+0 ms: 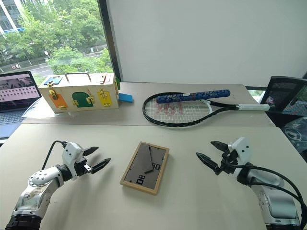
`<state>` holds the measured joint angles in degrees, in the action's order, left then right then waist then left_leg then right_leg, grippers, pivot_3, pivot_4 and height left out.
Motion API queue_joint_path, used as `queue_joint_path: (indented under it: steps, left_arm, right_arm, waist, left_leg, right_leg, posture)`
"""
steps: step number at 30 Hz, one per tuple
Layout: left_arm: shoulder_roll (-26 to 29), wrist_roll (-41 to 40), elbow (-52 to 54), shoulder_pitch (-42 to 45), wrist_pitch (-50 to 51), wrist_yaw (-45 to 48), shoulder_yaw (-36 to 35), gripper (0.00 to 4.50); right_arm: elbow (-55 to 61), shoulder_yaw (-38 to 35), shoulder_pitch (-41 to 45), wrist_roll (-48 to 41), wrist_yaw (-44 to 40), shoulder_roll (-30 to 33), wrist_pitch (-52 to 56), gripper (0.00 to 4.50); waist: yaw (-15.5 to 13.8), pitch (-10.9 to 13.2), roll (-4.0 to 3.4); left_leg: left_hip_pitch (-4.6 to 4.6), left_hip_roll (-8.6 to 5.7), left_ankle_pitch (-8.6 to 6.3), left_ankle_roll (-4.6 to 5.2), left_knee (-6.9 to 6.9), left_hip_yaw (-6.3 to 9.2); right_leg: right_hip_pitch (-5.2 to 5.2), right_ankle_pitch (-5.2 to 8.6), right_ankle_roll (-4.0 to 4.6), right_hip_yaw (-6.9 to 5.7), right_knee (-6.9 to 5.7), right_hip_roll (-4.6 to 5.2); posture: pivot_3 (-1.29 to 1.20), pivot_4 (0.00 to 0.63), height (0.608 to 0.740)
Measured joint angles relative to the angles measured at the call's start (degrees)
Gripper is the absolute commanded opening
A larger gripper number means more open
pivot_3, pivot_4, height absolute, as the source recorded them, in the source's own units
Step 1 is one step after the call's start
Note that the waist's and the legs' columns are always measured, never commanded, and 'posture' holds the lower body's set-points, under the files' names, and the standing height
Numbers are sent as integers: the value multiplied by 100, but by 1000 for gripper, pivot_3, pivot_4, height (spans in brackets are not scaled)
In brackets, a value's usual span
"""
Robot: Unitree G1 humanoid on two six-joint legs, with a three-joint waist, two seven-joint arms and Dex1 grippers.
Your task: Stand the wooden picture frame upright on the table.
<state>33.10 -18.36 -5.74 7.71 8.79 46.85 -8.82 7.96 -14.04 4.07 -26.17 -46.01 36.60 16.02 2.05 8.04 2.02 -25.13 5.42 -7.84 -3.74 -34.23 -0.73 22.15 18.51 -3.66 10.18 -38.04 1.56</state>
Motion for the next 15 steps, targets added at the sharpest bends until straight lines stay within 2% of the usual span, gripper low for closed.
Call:
queue_joint_path:
  steps: [2,4,6,8,9,15]
  left_arm:
    - [2,2,0,0,2,-1,0,4500]
    - [146,-389,0,90,441,269,-73,4500]
    - [792,-1147,79,576,1278,963,-298,4500]
    - [1218,-1495,328,842,1632,1350,-484,4500]
    - [1504,-1695,551,951,1844,1666,-517,4500]
    - [1858,-1842,664,959,2265,2297,-364,4500]
  right_arm:
    - [0,0,0,0,0,0,1,4461]
    - [23,-3,173,-456,-249,176,480,4461]
    - [264,-56,766,-1060,-835,944,1157,4461]
    - [555,-38,1111,-1106,-1075,1276,1203,4461]
    - [757,117,1267,-954,-1205,1425,1108,4461]
    - [836,1008,1302,152,-1403,1496,284,4461]
  waist:
    - [0,0,0]
    - [17,18,-6]
    - [51,114,-15]
    - [64,113,-15]
    - [61,112,-15]
    - [40,117,-17]
  left_leg:
    - [0,0,0,0,0,0]
    - [-5,0,1,0,-6,1]
    - [-23,0,13,8,-26,10]
    - [-12,0,10,9,-28,20]
    - [-12,0,9,9,-14,20]
    - [-41,0,5,6,-9,23]
  right_leg:
    - [0,0,0,0,0,0]
    - [4,0,0,0,-6,-1]
    - [20,-6,-5,-2,-32,-7]
    - [3,2,-7,-12,-27,-6]
    - [2,6,-14,-13,-6,-4]
    - [27,2,6,-22,-6,-3]
  posture:
    - [0,150,720]
    - [0,150,720]
    - [0,150,720]
    - [0,150,720]
    - [0,150,720]
    - [0,150,720]
